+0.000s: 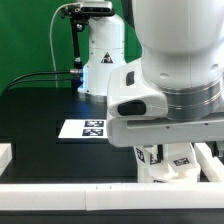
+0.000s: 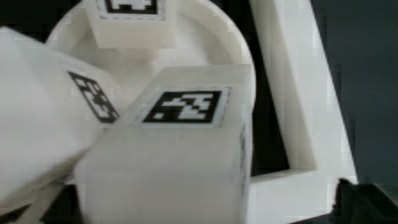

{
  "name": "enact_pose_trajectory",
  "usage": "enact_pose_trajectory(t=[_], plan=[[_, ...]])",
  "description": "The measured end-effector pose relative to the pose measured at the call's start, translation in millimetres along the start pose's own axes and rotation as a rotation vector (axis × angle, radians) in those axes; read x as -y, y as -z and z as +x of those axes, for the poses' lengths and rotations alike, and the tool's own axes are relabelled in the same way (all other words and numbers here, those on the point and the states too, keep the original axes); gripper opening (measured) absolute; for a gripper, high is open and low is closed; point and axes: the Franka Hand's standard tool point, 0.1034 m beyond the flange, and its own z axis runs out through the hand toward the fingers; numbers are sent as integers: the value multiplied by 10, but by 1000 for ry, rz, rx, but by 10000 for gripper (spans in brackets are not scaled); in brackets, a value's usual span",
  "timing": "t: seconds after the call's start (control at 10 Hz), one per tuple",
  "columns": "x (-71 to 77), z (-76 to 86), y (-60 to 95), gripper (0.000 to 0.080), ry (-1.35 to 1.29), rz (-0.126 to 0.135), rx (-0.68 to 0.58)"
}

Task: Assemble stool

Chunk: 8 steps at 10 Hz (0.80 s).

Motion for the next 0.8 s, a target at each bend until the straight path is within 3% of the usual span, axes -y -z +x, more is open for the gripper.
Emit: enact_pose_trajectory(t=[0.1, 0.2, 0.3, 0.5, 0.7, 0.8], plan=[[-6, 1, -1, 537, -1, 0, 0], [-9, 2, -2, 537, -1, 0, 0], [-10, 3, 1, 343, -1, 0, 0], [-26, 40, 36, 339, 34, -11, -21], [-6, 80, 178, 339, 70, -57, -81], [36, 45, 203, 339, 57, -62, -100]])
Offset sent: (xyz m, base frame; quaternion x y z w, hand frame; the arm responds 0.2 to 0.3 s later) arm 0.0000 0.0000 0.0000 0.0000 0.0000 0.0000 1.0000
